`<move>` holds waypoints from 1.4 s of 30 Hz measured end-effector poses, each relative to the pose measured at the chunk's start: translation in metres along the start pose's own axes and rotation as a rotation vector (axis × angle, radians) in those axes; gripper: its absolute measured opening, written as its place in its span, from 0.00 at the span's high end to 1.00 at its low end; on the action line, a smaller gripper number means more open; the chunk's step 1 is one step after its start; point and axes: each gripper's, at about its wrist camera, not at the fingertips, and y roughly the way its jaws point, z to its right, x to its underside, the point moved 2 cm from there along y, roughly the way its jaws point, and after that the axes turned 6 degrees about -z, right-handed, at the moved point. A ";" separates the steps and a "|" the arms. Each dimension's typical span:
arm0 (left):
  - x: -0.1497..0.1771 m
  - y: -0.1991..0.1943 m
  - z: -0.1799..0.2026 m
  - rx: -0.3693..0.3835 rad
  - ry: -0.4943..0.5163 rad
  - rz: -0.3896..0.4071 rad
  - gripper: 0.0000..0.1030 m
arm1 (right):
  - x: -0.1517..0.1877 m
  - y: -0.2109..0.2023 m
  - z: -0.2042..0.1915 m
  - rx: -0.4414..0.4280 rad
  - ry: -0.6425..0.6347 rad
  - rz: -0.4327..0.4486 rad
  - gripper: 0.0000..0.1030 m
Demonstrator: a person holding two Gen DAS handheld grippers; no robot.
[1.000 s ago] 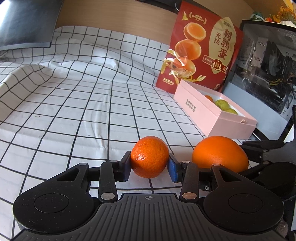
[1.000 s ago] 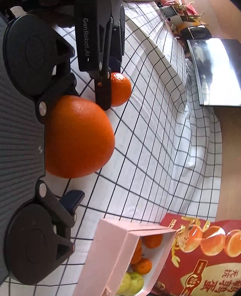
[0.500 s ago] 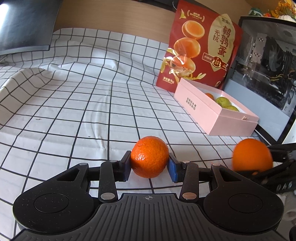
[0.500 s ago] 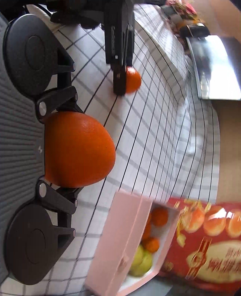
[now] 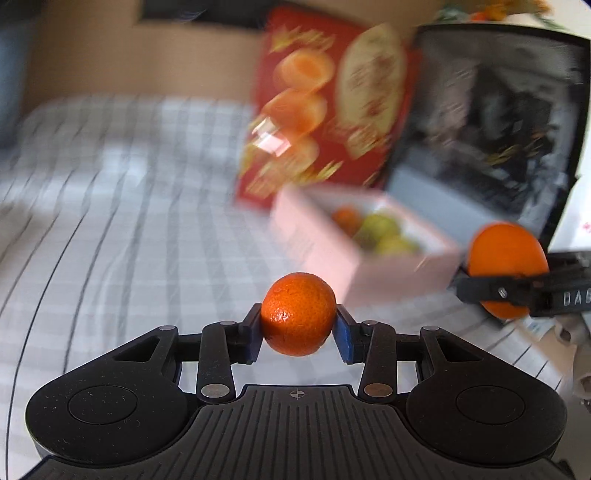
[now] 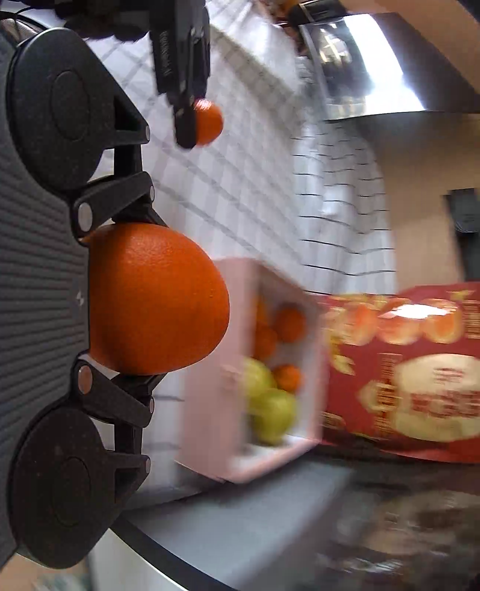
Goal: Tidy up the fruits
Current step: 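Lift and carry the orange and mandarin over the pink box with both tools, then open both tools to drop the orange and mandarin into the pink box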
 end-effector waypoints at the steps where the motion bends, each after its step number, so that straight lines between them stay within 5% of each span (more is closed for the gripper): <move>1: -0.016 0.005 0.009 0.034 0.013 0.005 0.57 | -0.011 -0.009 0.000 0.009 -0.005 0.029 0.31; 9: -0.109 0.090 0.064 0.157 -0.011 -0.104 0.56 | -0.134 -0.056 0.002 0.143 -0.021 0.186 0.31; 12: -0.115 0.144 0.075 0.109 0.029 -0.271 0.56 | -0.167 -0.052 0.005 0.198 -0.022 0.193 0.31; 15: -0.113 0.158 0.079 0.064 0.083 -0.272 0.52 | -0.187 -0.039 0.013 0.212 0.015 0.165 0.31; 20: -0.118 0.134 0.053 0.171 -0.031 -0.186 0.56 | -0.185 -0.011 0.030 0.228 0.053 0.094 0.31; 26: -0.103 0.083 0.011 0.143 -0.086 -0.068 0.56 | -0.170 0.013 0.042 0.231 0.104 0.042 0.31; 33: -0.078 0.057 -0.018 0.131 -0.120 -0.081 0.56 | -0.177 0.054 0.041 0.155 0.199 -0.060 0.31; 42: -0.068 0.049 -0.037 0.087 -0.098 -0.117 0.56 | -0.172 0.161 0.034 0.135 0.302 -0.311 0.31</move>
